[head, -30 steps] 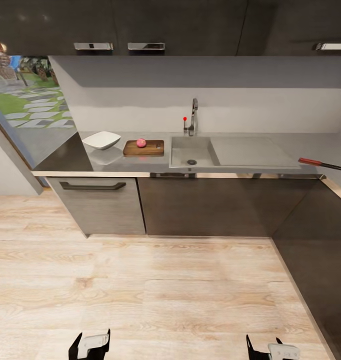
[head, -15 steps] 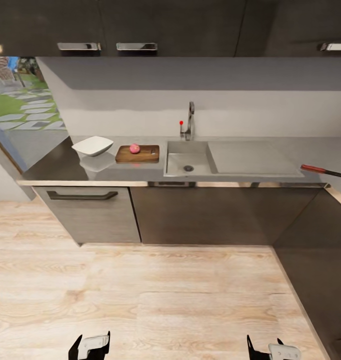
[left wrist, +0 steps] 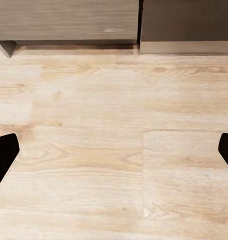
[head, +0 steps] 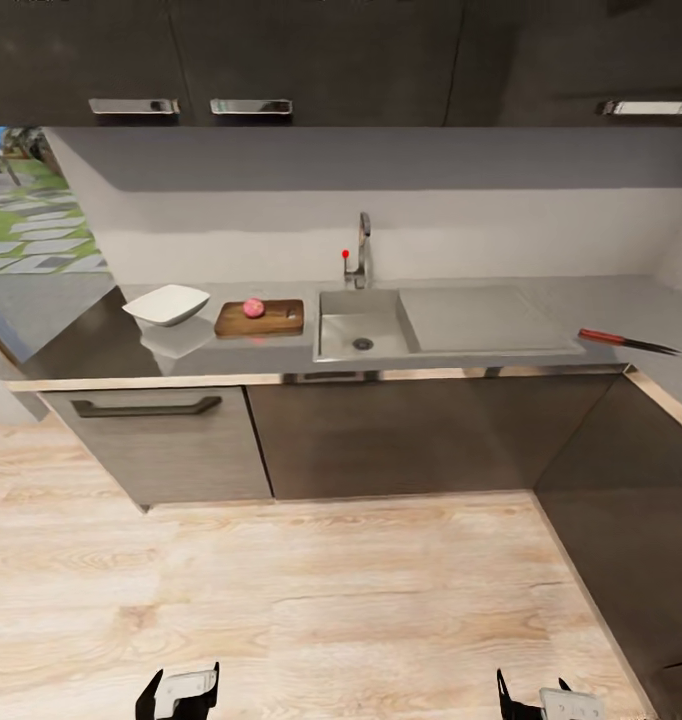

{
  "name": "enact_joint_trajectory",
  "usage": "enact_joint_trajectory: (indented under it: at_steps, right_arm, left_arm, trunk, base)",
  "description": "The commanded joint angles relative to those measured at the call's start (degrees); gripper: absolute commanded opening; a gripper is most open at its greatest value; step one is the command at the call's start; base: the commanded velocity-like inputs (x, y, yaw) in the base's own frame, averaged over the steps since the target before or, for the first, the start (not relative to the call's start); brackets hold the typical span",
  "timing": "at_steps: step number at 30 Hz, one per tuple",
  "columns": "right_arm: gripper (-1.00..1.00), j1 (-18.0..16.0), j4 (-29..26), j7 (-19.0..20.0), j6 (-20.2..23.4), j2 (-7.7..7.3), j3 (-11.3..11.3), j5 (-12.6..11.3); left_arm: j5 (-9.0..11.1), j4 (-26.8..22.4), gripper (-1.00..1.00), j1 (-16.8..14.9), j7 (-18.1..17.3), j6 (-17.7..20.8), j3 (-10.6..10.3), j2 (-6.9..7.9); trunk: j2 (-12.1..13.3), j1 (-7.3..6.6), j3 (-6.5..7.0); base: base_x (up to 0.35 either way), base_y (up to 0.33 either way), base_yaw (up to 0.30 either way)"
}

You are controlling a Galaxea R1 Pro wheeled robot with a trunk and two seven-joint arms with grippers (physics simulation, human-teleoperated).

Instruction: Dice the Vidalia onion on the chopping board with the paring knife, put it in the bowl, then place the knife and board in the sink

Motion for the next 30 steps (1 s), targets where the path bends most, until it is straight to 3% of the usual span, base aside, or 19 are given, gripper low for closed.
enact_joint_trajectory:
  at_steps: [1, 17, 30]
  right_arm:
    - [1.00, -0.04, 0.02, -0.16, -0.15, 0.03, -0.19, 0.60]
    - [1.00, -0.06, 0.02, -0.16, -0.15, 0.03, -0.16, 0.60]
    - [1.00, -0.02, 0.05, -0.16, -0.15, 0.06, -0.11, 0.60]
  left_arm:
    - [0.06, 0.18, 1.00, -0.06, 0.33, -0.24, -0.49, 0.00]
    - [0.06, 0.15, 1.00, -0.05, 0.30, -0.18, -0.49, 0.63]
    - [0.06, 0.17, 1.00, -0.06, 0.25, -0.17, -0.49, 0.64]
  trunk:
    - [-0.04, 0.01, 0.03]
    - [-0.04, 0.01, 1.34]
    - [-0.04, 0.01, 2.40]
  base:
    - [0.000, 0.269, -0.134]
    - [0.016, 0.274, -0.134]
    - [0.023, 0.023, -0.138]
